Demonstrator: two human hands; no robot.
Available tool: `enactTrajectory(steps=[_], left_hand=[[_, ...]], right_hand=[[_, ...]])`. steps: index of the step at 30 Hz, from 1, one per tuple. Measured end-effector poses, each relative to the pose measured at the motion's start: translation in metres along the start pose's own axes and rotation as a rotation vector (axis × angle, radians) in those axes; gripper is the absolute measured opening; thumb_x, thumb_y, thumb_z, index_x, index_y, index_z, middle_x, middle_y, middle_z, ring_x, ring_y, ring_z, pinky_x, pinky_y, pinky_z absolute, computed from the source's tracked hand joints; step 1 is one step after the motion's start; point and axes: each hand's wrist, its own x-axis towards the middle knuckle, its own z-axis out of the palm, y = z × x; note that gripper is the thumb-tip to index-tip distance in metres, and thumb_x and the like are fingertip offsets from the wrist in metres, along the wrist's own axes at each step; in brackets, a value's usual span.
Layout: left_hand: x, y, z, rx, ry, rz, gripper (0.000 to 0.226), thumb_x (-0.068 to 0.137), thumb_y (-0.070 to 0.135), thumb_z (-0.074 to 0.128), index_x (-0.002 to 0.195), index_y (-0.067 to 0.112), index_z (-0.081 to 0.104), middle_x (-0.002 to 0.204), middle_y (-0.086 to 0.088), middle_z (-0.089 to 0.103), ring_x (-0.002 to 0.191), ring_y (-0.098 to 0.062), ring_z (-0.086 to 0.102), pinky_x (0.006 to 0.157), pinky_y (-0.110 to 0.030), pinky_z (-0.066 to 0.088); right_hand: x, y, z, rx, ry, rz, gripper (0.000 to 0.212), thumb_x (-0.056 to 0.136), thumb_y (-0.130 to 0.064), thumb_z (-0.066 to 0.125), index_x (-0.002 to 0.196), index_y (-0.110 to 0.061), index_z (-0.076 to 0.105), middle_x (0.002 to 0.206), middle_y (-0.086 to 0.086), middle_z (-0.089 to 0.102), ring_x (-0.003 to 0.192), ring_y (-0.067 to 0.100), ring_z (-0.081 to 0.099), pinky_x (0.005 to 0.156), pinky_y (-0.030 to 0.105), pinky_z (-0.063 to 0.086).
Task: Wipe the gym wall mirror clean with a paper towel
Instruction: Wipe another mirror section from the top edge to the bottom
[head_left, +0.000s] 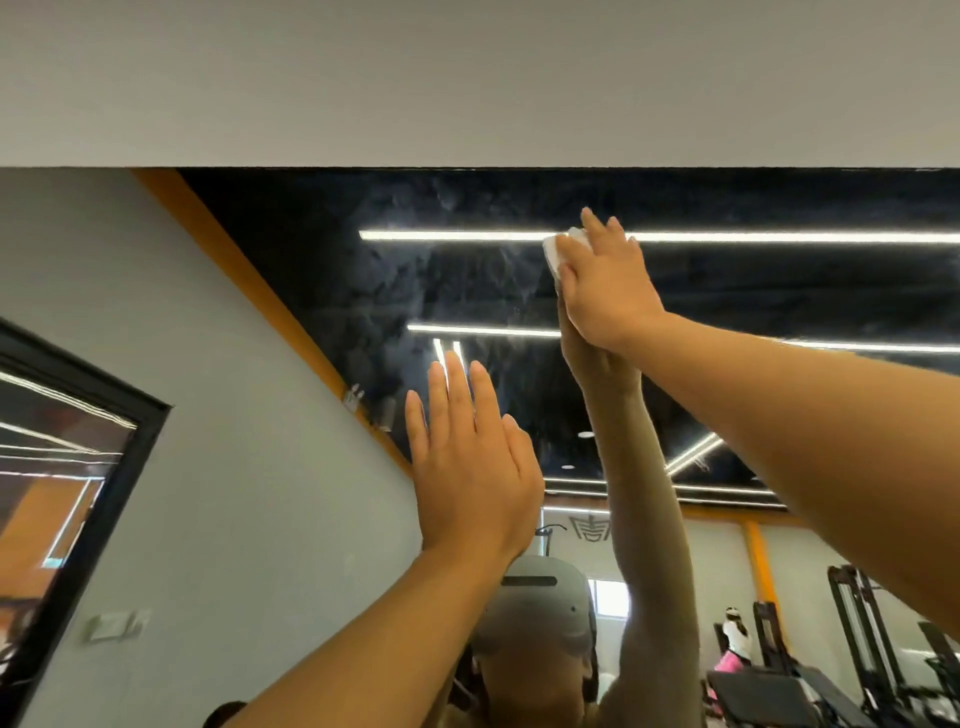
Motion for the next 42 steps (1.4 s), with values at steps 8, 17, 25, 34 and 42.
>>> enactTrajectory(steps=[8,17,25,34,42], left_hand=[[0.002,0.000,-0.003,0.031,-0.002,0.000,0.080,0.090,0.045,-0.007,0.159,0.012,0.016,0.167,-0.007,0.008,0.155,-0.023,-0.001,0.125,-0.041,-0.005],[0.002,0.005,-0.012,0.135,-0.073,-0.012,0.068,0.097,0.038,0.012,0.159,0.010,0.018,0.167,-0.011,0.010,0.155,-0.028,0.004,0.123,-0.042,-0.002],[-0.024,0.015,-0.025,0.073,-0.134,0.186,0.063,0.100,0.036,0.021,0.159,0.015,0.017,0.168,-0.004,0.008,0.155,-0.018,0.000,0.121,-0.031,-0.009],[-0.046,0.007,0.000,0.089,-0.045,0.140,0.062,0.102,0.044,0.020,0.158,0.018,0.024,0.166,-0.002,0.017,0.154,-0.018,0.008,0.124,-0.029,-0.004],[-0.045,0.004,0.002,0.150,-0.024,0.169,0.063,0.102,0.044,0.022,0.158,0.014,0.027,0.165,-0.006,0.021,0.153,-0.022,0.014,0.123,-0.028,-0.003]], right_hand=[[-0.088,0.005,0.002,0.189,-0.079,-0.349,0.045,0.108,-0.032,0.032,0.151,-0.020,0.040,0.165,-0.002,0.022,0.154,0.019,0.004,0.120,0.030,0.010],[-0.221,0.033,-0.003,0.084,-0.253,-0.721,0.047,0.106,-0.036,0.033,0.147,-0.021,0.049,0.157,-0.002,0.039,0.151,0.028,0.024,0.118,0.042,0.027],[-0.197,0.054,-0.004,0.033,-0.253,-0.914,0.049,0.101,-0.026,0.045,0.149,-0.020,0.044,0.157,0.004,0.039,0.148,0.033,0.027,0.115,0.046,0.030],[-0.078,0.094,-0.029,0.131,-0.057,-0.206,0.047,0.108,-0.020,0.036,0.155,-0.018,0.032,0.166,0.004,0.017,0.154,0.025,0.004,0.125,0.042,0.011],[-0.100,0.080,-0.030,0.250,-0.057,-0.069,0.056,0.109,-0.025,0.035,0.160,-0.017,0.013,0.166,0.008,0.015,0.154,0.027,0.008,0.124,0.047,0.017]])
